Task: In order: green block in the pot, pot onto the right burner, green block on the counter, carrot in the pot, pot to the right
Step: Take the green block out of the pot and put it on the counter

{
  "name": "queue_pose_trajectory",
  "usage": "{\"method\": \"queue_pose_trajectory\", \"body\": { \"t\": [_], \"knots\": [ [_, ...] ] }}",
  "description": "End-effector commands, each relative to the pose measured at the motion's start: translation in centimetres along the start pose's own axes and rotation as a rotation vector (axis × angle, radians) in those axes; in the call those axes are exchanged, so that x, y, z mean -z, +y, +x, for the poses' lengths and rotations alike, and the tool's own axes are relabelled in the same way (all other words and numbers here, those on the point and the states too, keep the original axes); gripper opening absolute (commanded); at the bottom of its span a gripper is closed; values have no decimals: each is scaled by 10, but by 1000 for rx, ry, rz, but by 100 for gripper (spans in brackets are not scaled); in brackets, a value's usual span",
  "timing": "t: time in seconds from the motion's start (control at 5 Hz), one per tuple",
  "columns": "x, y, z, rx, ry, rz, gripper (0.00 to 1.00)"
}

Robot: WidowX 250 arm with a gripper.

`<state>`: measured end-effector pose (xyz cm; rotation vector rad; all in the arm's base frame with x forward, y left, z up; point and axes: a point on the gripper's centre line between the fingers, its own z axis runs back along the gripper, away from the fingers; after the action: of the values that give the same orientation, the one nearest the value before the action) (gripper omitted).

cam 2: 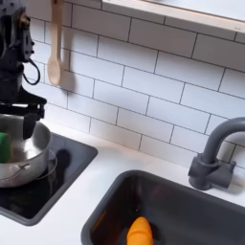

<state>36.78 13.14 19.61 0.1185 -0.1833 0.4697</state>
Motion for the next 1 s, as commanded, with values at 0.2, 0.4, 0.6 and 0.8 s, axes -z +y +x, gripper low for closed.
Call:
{"method": "queue_pose_trajectory", "body": {
  "t": [0.2, 0.4, 0.6, 0.8],
  "knots": [
    [7, 15, 6, 2, -16, 6, 100],
    [10, 12, 5, 20, -15, 5, 100],
    [9, 13, 8, 17, -26, 4, 100],
    [10, 11, 8, 21, -23, -4, 100]
  ]
}}
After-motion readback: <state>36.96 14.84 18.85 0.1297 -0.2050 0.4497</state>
